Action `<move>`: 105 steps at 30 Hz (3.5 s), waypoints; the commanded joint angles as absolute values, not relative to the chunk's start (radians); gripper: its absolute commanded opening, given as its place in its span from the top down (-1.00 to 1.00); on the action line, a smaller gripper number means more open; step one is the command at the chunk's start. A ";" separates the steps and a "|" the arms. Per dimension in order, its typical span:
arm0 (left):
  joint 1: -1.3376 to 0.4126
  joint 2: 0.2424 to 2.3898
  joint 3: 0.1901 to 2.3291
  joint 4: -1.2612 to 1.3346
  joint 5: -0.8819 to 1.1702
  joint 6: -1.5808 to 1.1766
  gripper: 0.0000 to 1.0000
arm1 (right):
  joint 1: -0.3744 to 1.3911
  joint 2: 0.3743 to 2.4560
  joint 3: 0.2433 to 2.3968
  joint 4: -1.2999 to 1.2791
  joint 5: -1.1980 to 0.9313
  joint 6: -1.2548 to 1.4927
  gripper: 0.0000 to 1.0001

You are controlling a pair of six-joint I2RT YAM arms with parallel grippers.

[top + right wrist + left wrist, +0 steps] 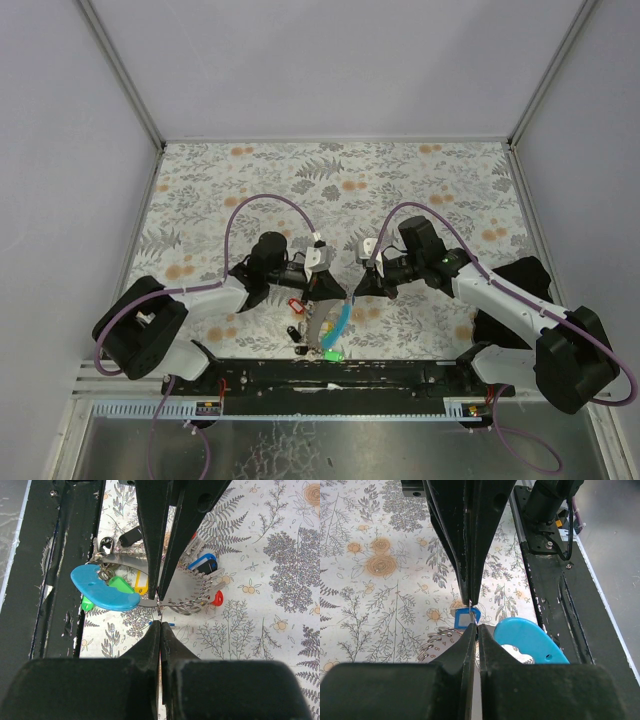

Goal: Put the keys on the keyring

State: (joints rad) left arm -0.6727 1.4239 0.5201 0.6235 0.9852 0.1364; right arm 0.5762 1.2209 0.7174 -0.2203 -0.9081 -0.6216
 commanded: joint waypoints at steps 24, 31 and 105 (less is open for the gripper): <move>-0.663 1.414 0.550 0.631 0.991 0.137 1.00 | 0.591 1.181 0.747 -0.213 -0.925 -0.622 1.00; -0.664 1.419 0.549 0.644 0.997 0.128 1.00 | 0.593 1.196 0.755 -0.219 -0.935 -0.629 1.00; -0.750 1.491 0.231 1.423 0.120 -0.678 0.80 | 0.720 1.140 0.750 -0.127 -0.671 -0.558 1.00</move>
